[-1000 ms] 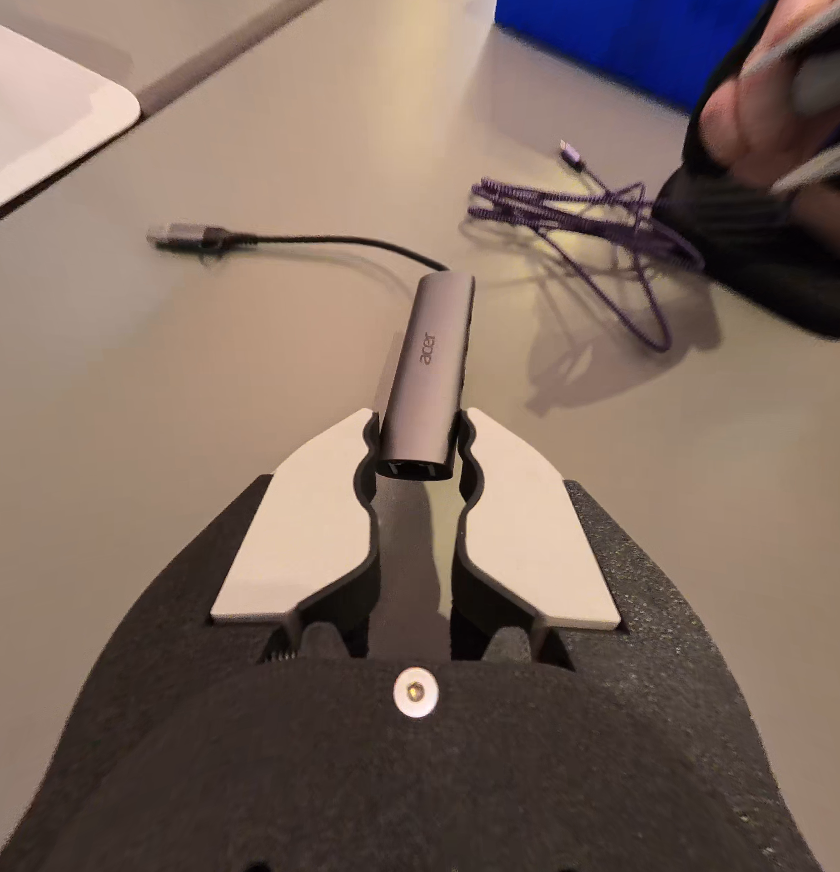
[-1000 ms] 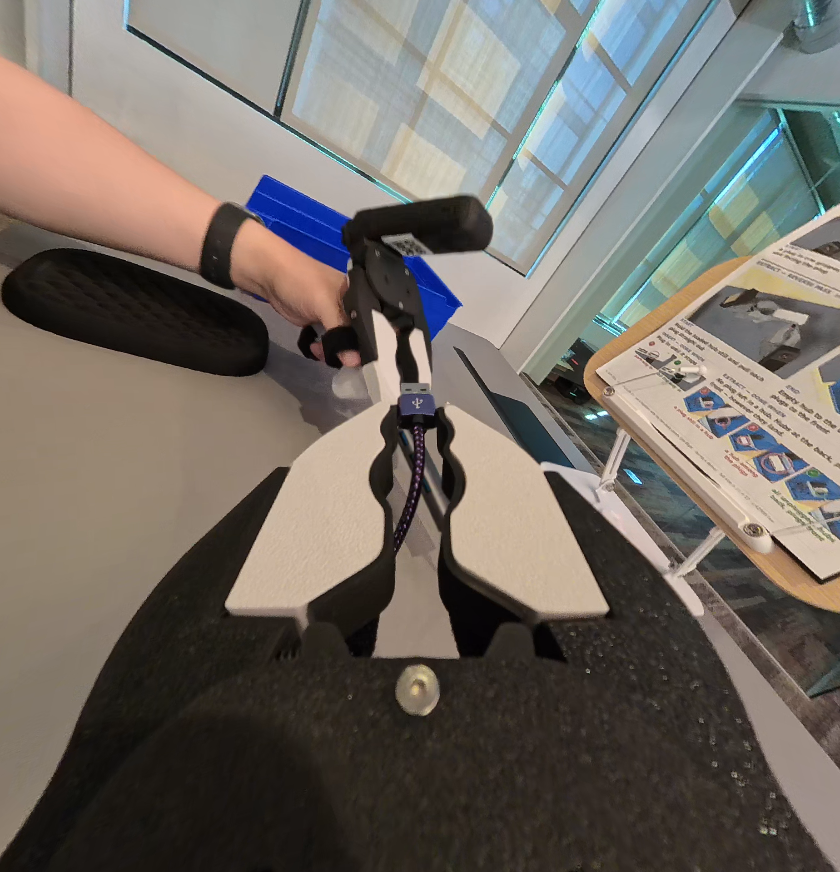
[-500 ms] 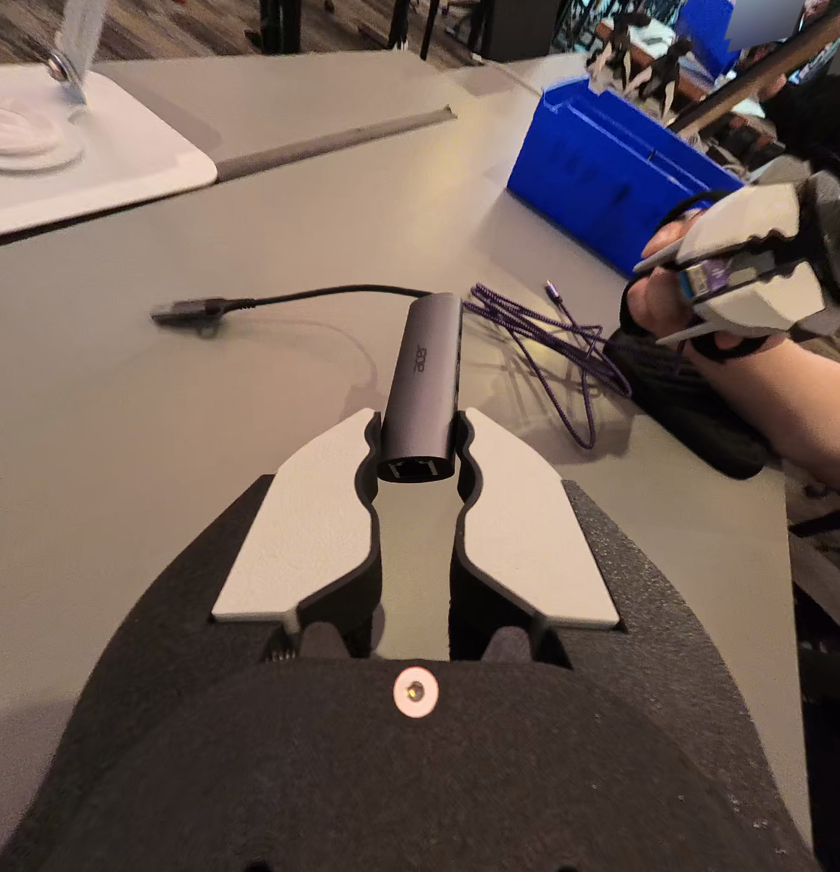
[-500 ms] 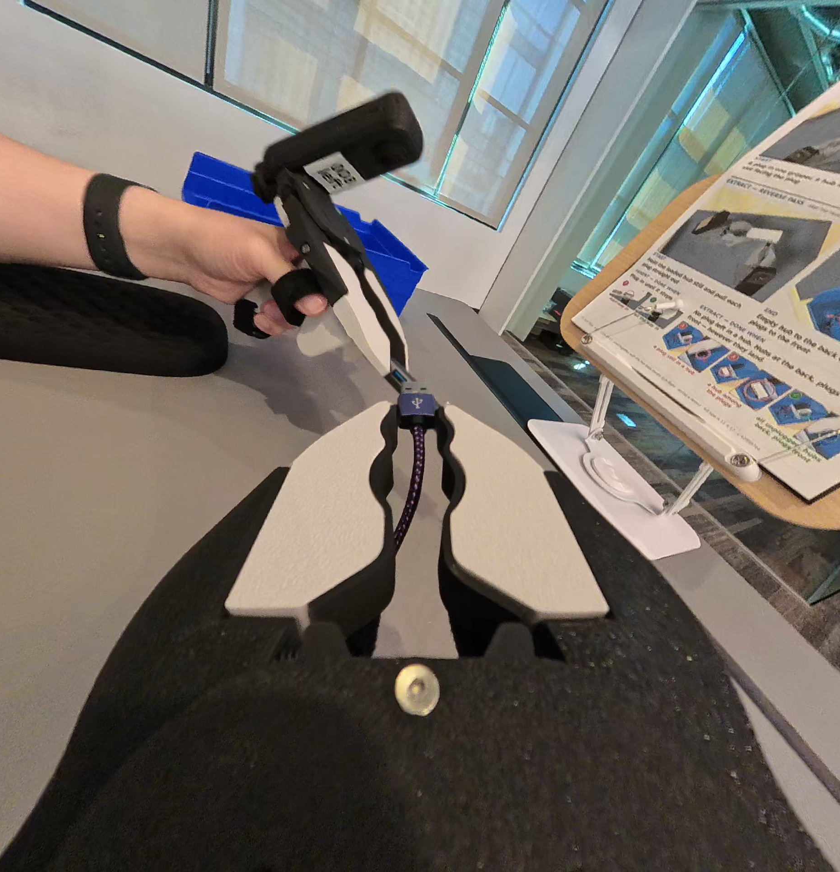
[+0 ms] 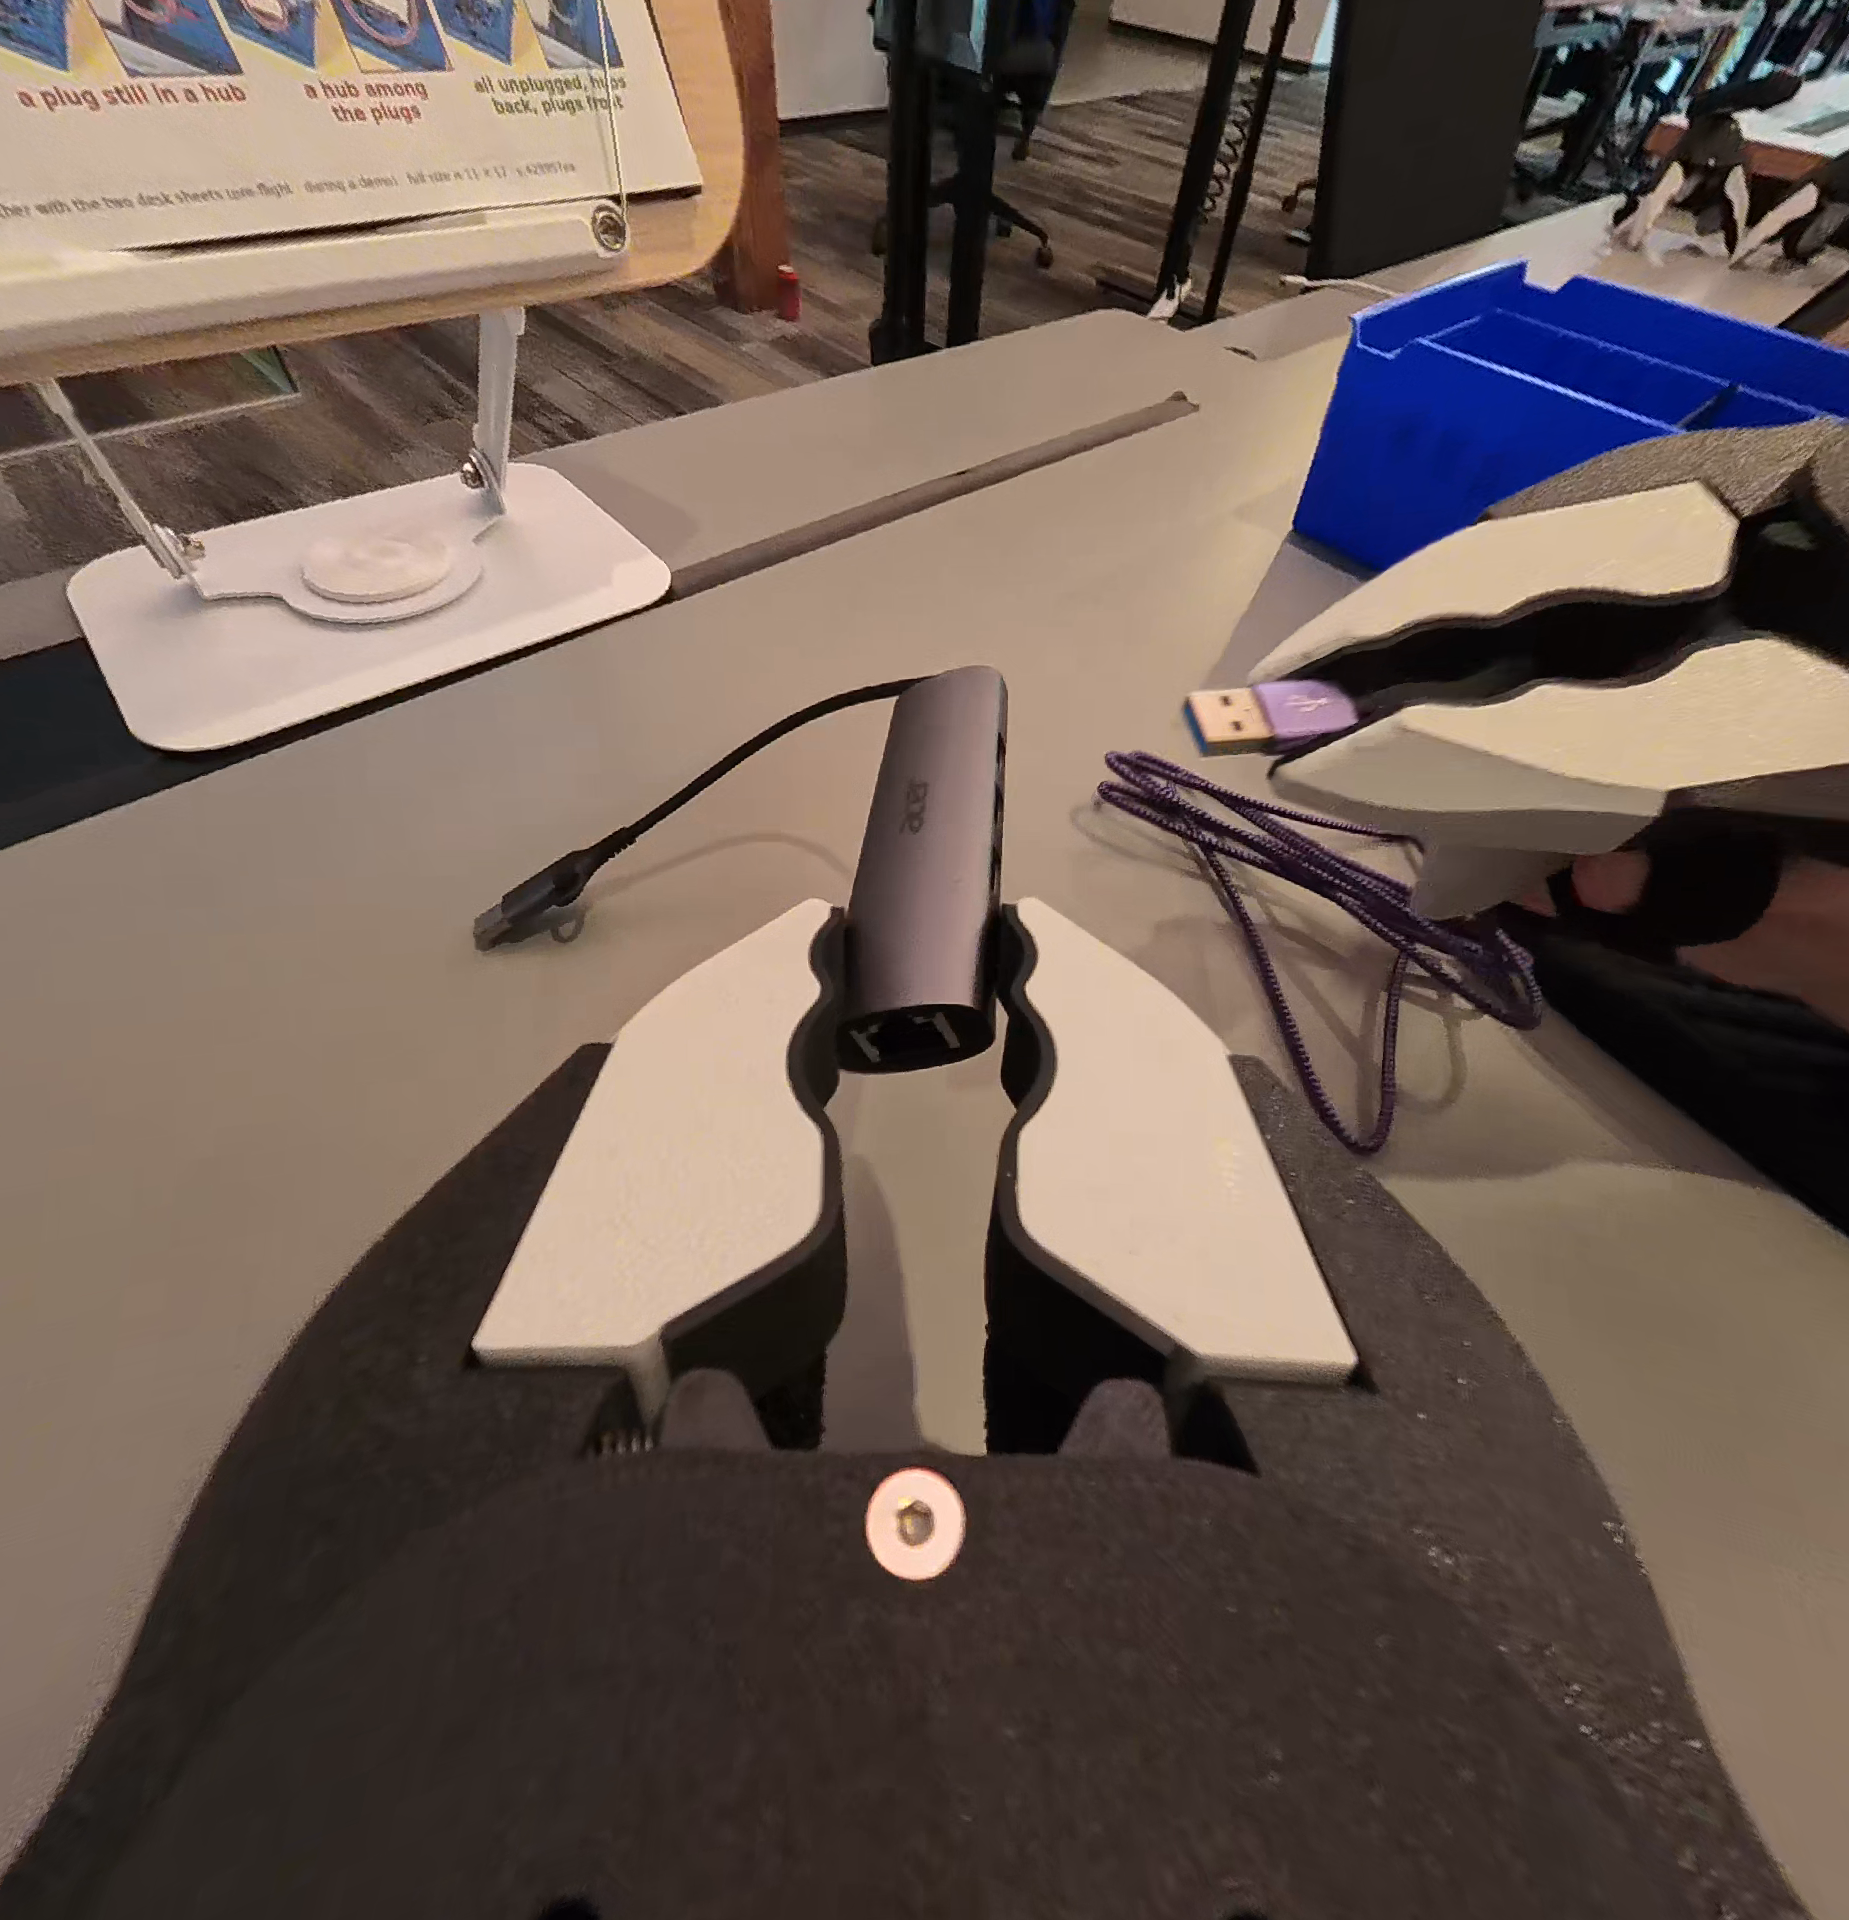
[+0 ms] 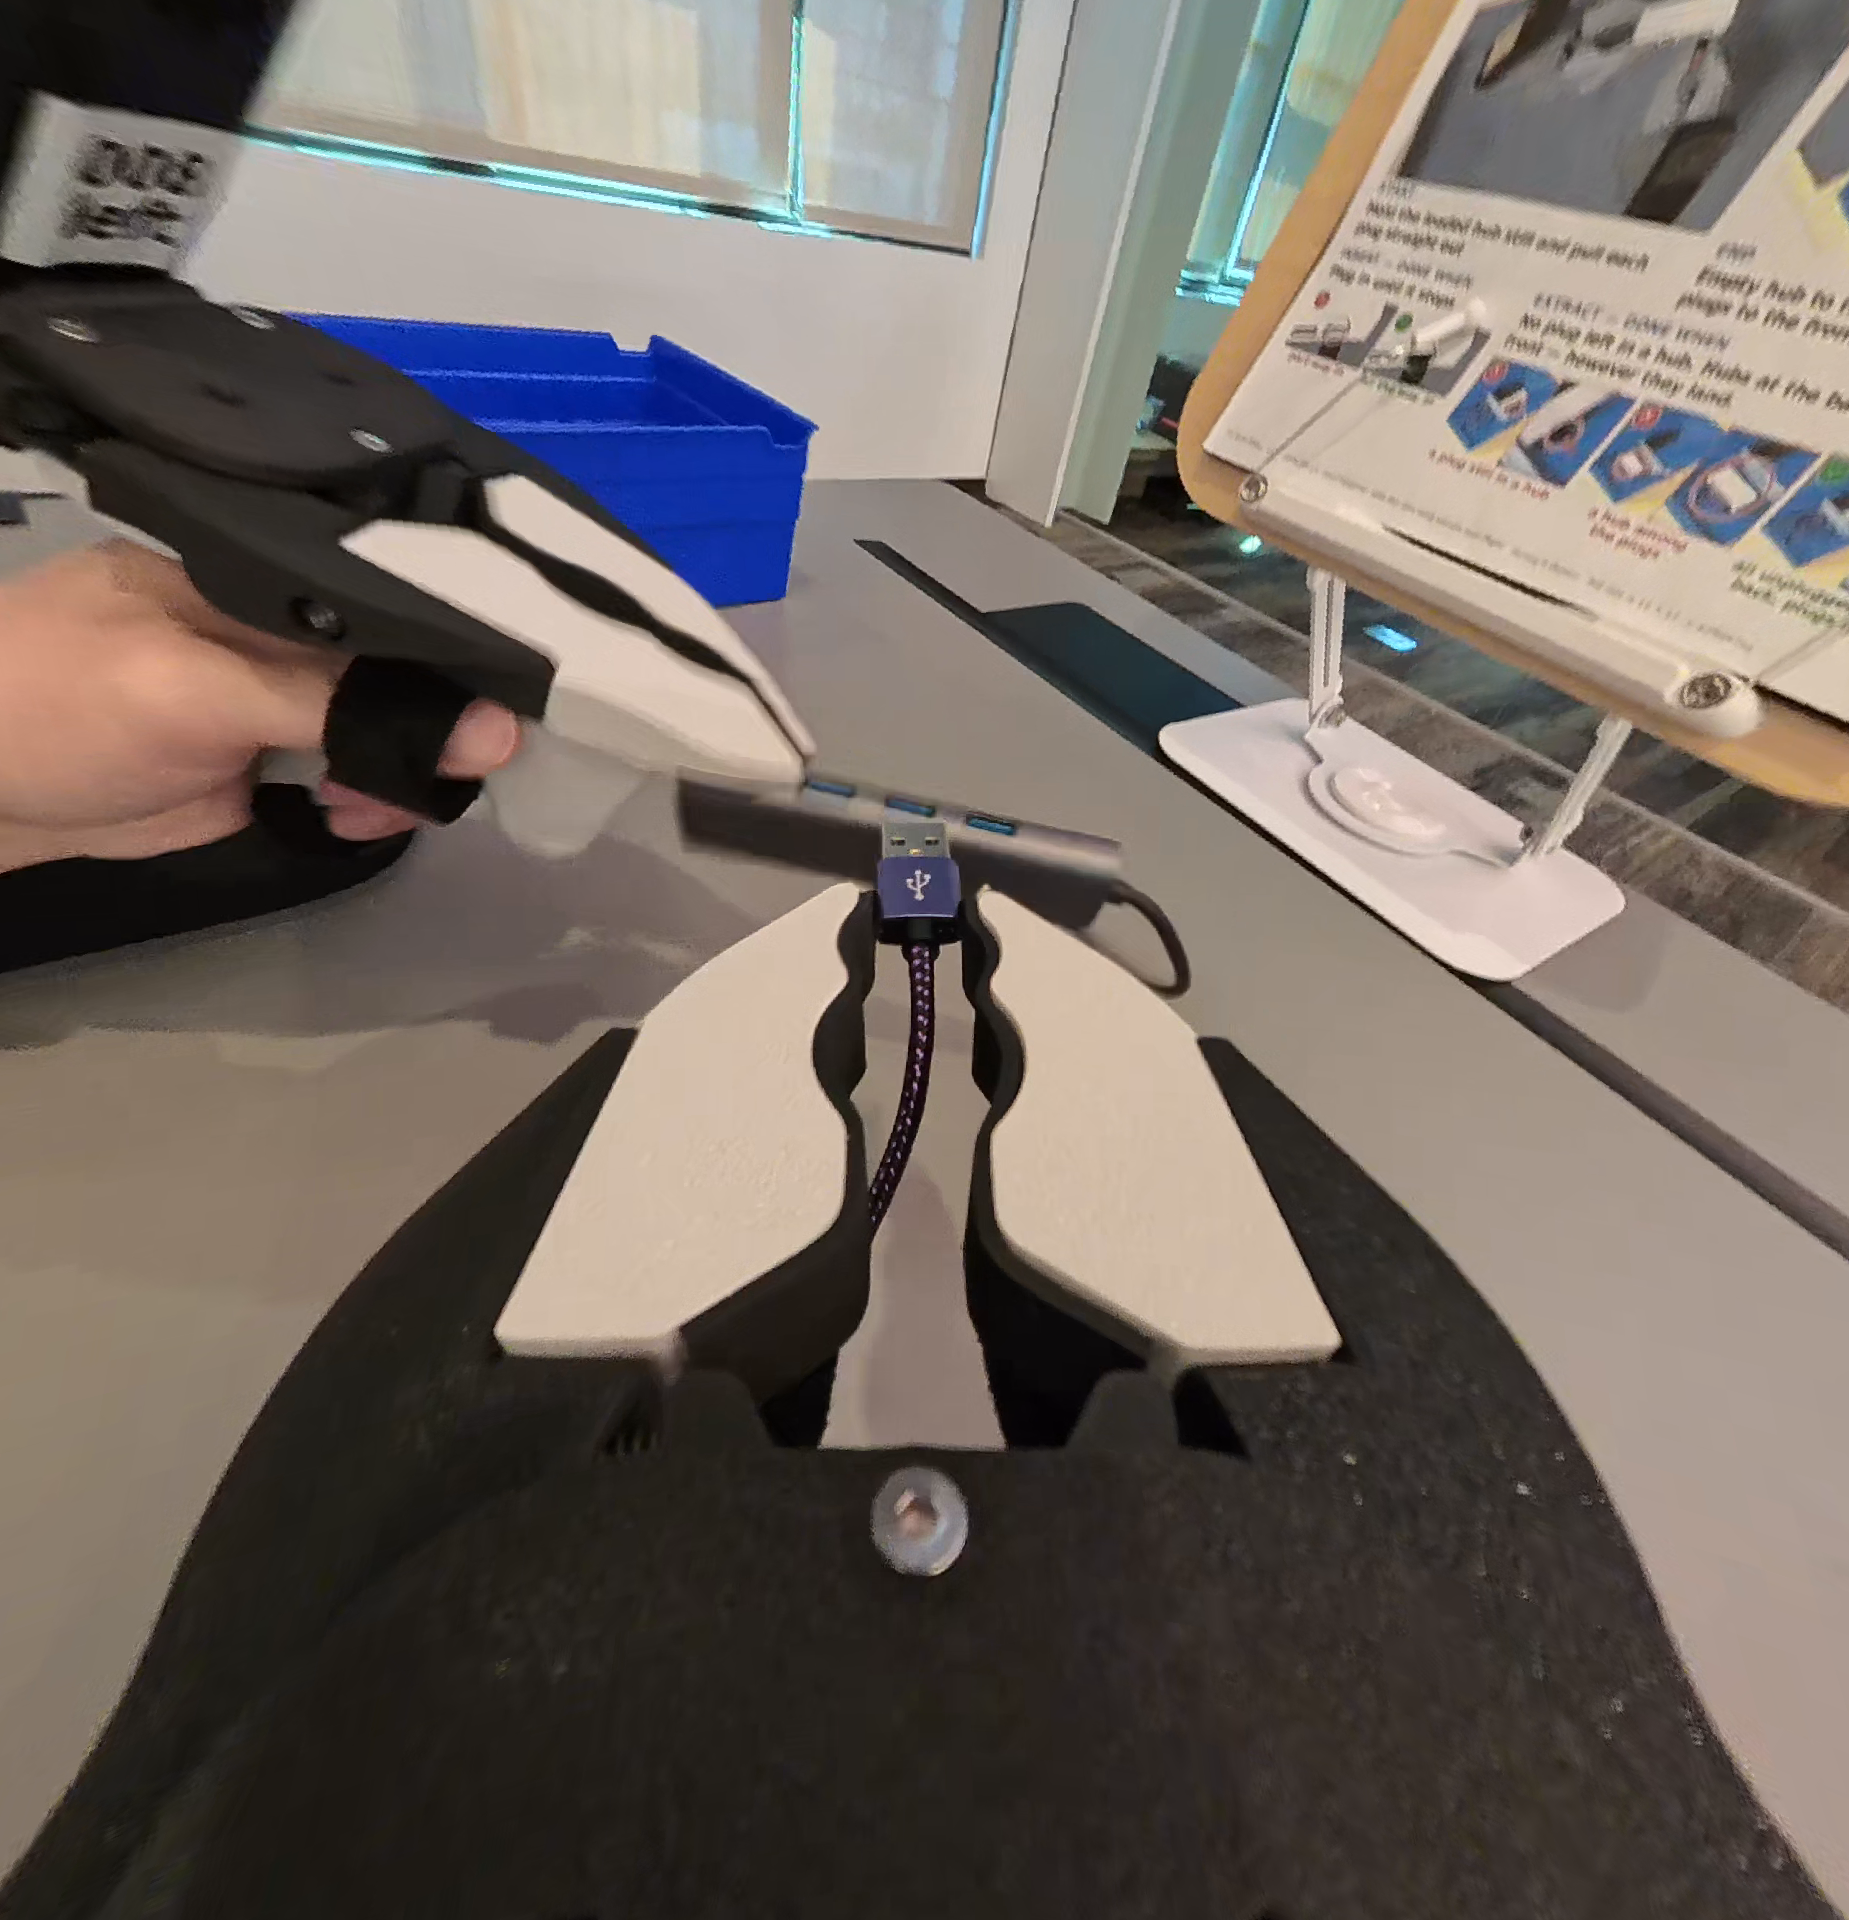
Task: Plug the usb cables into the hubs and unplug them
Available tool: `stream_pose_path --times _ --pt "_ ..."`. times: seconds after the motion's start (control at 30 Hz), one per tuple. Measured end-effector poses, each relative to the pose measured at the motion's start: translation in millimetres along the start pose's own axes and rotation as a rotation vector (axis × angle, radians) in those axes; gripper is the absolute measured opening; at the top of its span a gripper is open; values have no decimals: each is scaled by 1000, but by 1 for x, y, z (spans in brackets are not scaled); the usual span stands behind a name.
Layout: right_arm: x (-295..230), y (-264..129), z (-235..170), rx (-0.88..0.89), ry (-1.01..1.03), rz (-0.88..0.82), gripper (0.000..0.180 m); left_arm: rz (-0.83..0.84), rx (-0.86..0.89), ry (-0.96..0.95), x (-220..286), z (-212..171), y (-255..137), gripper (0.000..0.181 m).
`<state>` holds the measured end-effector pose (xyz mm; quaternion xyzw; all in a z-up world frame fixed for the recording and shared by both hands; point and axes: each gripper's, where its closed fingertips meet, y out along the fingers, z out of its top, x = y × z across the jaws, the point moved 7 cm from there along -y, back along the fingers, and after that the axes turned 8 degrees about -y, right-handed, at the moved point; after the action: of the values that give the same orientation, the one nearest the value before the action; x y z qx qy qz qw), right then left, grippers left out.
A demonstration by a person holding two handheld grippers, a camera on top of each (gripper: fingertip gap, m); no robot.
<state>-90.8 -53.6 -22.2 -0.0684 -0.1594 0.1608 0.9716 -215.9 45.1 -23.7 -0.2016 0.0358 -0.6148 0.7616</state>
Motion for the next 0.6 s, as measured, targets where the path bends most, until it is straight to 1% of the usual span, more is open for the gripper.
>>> stream_pose_path --times 0.07,0.1,0.23,0.27,0.33,0.37,0.43,0.47,0.53,0.6 --pt "0 2 -2 -26 15 -1 15 -16 82 -23 6 3 -4 6" --pt "-1 3 -3 -28 24 4 15 -24 90 -37 9 4 -5 0" --pt "4 2 -7 -56 22 -10 15 24 -23 8 9 -10 6 0" --pt "8 1 -8 -56 31 -18 15 4 -59 -16 9 -15 9 0" --pt "14 -2 -9 -43 41 -29 15 -46 -78 -61 12 -23 9 0" --pt "18 -4 -10 -41 43 -36 15 -35 -100 -64 12 -28 8 0" --pt "23 -6 -12 -39 45 -46 15 9 -143 -47 16 -41 6 16" --pt "25 -6 -13 -40 50 -47 15 42 -156 -24 18 -48 5 20" --pt "28 -7 -15 -39 55 -44 15 139 -158 50 23 -59 8 44" --pt "29 -8 -16 -41 50 -53 15 244 -124 131 26 -66 15 60"
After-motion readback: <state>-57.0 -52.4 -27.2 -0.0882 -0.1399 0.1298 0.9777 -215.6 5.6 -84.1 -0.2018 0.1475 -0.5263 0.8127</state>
